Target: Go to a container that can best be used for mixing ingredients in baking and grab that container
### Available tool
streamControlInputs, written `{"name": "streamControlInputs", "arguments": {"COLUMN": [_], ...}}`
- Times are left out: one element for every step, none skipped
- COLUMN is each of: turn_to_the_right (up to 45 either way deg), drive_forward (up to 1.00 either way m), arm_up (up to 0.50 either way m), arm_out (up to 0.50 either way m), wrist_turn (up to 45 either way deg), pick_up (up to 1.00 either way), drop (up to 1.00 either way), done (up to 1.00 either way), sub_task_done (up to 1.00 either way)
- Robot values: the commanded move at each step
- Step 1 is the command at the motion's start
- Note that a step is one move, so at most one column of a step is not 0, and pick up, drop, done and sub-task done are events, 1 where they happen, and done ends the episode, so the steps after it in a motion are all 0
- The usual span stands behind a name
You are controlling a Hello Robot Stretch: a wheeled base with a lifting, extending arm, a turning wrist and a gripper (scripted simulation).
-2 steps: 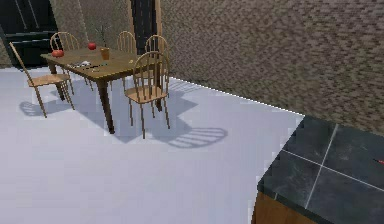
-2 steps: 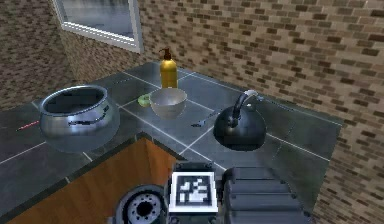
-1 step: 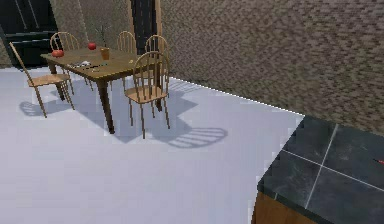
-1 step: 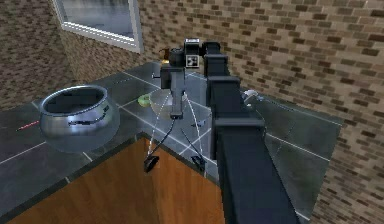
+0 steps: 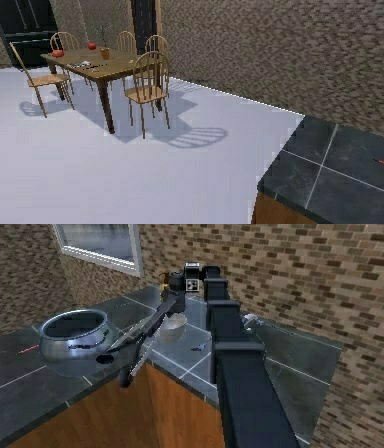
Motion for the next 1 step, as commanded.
{"name": "streamControlInputs", "arguments": {"turn_to_the_right": [0.0], "drive_forward": [0.0], "arm_up": [0.0], "arm_out": [0.0], "wrist_turn": [45.0], "pick_up": [0.0], "drop": [0.0], "done": [0.0], "sub_task_done": [0.0]}}
